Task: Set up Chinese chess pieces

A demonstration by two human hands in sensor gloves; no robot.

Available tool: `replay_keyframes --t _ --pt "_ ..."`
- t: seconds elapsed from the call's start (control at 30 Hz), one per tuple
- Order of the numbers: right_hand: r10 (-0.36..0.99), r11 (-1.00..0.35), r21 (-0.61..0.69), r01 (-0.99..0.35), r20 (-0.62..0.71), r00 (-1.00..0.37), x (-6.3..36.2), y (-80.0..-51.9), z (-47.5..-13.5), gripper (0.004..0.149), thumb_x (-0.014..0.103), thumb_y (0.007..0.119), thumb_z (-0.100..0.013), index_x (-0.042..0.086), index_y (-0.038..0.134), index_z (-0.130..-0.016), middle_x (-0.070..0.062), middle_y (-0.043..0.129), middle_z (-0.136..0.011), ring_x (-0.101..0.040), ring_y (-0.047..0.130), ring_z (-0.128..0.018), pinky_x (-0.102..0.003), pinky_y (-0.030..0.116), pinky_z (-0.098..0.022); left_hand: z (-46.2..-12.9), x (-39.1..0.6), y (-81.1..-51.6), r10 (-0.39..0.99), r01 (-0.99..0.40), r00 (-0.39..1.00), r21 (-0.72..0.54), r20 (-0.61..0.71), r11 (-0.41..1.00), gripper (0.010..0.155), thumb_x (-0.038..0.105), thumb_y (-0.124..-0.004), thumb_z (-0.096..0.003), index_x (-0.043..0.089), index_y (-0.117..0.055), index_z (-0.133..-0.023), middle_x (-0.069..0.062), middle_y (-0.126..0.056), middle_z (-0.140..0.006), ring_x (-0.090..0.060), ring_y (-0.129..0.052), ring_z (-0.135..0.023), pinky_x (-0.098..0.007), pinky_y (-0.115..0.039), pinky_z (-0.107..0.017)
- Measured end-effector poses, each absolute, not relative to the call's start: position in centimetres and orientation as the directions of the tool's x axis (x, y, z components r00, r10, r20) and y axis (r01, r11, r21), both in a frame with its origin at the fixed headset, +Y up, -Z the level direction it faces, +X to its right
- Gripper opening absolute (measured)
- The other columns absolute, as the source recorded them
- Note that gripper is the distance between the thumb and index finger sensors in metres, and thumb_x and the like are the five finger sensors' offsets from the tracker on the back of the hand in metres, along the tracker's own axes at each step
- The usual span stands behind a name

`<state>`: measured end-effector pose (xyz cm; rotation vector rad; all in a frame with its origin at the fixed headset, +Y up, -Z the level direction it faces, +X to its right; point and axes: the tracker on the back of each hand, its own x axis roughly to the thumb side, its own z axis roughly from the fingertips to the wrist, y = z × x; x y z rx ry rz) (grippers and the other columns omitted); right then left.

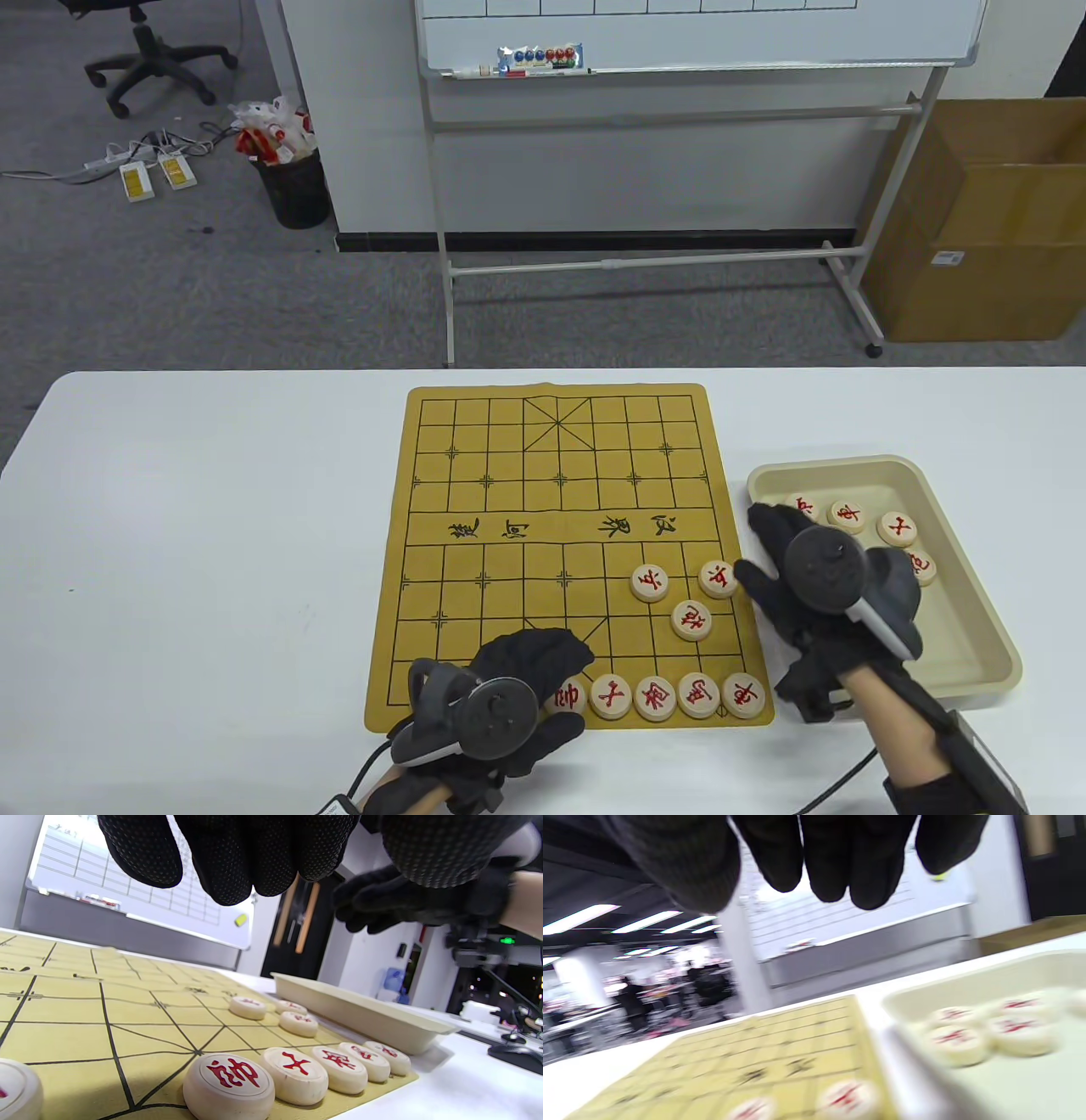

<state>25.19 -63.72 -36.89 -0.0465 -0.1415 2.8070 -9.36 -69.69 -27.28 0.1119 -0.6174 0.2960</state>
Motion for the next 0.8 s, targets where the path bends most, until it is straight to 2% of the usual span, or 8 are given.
replay_keyframes --t 0.1,0.23,0.3,0.47,0.53,0.67,0.77,0.8 --pt "0.16 -0.987 -0.032 -0.157 -0.172 -0.972 28.6 -65.1 -40.8 0.068 0.038 0.084 -0.048 0.015 0.063 -0.108 -0.015 0.067 -0.112 -0.042 0.075 -0.099 -0.064 0.056 -0.074 -27.3 -9.4 -69.8 0.242 -0.305 0.774 0.011 0.586 0.952 0.074 0.057 -0.074 -0.036 0.029 -0.058 -0.102 0.0 -0.067 -0.109 -0.026 -0.076 -0.101 -0.055 -0.069 -0.073" --pt "-0.222 -0.953 0.242 0.181 -0.156 -0.962 31.2 -69.6 -44.6 0.062 0.038 0.084 -0.047 0.023 0.066 -0.105 -0.011 0.069 -0.111 -0.036 0.079 -0.098 -0.062 0.057 -0.075 -27.4 -9.4 -69.9 0.223 -0.285 0.78 0.015 0.585 0.958 0.072 0.056 -0.074 -0.0363 0.03 -0.058 -0.102 -0.001 -0.067 -0.109 -0.026 -0.076 -0.1 -0.055 -0.069 -0.073" --pt "-0.293 -0.918 0.322 0.232 -0.153 -0.944 31.7 -71.6 -45.3 0.067 0.039 0.085 -0.046 0.027 0.06 -0.108 -0.013 0.064 -0.113 -0.037 0.075 -0.1 -0.062 0.055 -0.076 -27.4 -9.4 -70.1 0.205 -0.266 0.782 0.018 0.589 0.964 0.073 0.057 -0.074 -0.0362 0.03 -0.058 -0.102 -0.001 -0.067 -0.109 -0.026 -0.076 -0.1 -0.055 -0.069 -0.073" --pt "-0.269 -0.916 0.342 0.208 -0.14 -0.953 32.0 -73.7 -46.2 0.074 0.04 0.087 -0.044 0.035 0.052 -0.109 -0.013 0.065 -0.111 -0.036 0.077 -0.096 -0.062 0.055 -0.076 -27.4 -9.4 -70.1 0.205 -0.26 0.781 0.009 0.59 0.965 0.073 0.056 -0.074 -0.0363 0.029 -0.058 -0.102 -0.001 -0.067 -0.109 -0.026 -0.076 -0.1 -0.055 -0.069 -0.073" --pt "-0.286 -0.913 0.345 0.218 -0.159 -0.945 32.1 -73.8 -46.4 0.077 0.04 0.087 -0.044 0.031 0.049 -0.11 -0.011 0.069 -0.108 -0.032 0.081 -0.093 -0.061 0.056 -0.076 -27.4 -9.4 -70.1 0.206 -0.26 0.781 0.007 0.59 0.966 0.073 0.056 -0.074 -0.0364 0.029 -0.058 -0.102 -0.001 -0.067 -0.109 -0.026 -0.076 -0.1 -0.055 -0.069 -0.073" --pt "-0.264 -0.937 0.283 0.203 -0.195 -0.945 32.3 -73.7 -46.8 0.064 0.043 0.086 -0.043 0.021 0.07 -0.1 -0.008 0.084 -0.092 -0.029 0.092 -0.075 -0.057 0.065 -0.072 -27.4 -9.4 -70.2 0.2 -0.253 0.782 0.006 0.591 0.968 0.073 0.056 -0.074 -0.0364 0.029 -0.058 -0.102 -0.001 -0.067 -0.109 -0.026 -0.076 -0.1 -0.055 -0.069 -0.073" --pt "-0.29 -0.935 0.271 0.23 -0.205 -0.935 32.1 -73.6 -46.8 0.062 0.048 0.084 -0.042 0.021 0.074 -0.097 -0.01 0.084 -0.094 -0.03 0.092 -0.077 -0.058 0.066 -0.071 -27.5 -9.4 -70.3 0.199 -0.248 0.785 0.004 0.587 0.969 0.073 0.056 -0.073 -0.0365 0.029 -0.058 -0.102 -0.001 -0.067 -0.109 -0.026 -0.076 -0.1 -0.055 -0.069 -0.073" --pt "-0.299 -0.934 0.26 0.244 -0.199 -0.933 32.0 -73.7 -46.8 0.068 0.049 0.085 -0.042 0.021 0.069 -0.101 -0.01 0.081 -0.098 -0.03 0.091 -0.081 -0.059 0.066 -0.072 -27.5 -9.4 -70.2 0.198 -0.245 0.786 0.001 0.585 0.969 0.073 0.056 -0.073 -0.0365 0.029 -0.058 -0.102 -0.001 -0.067 -0.109 -0.026 -0.076 -0.1 -0.055 -0.069 -0.073"
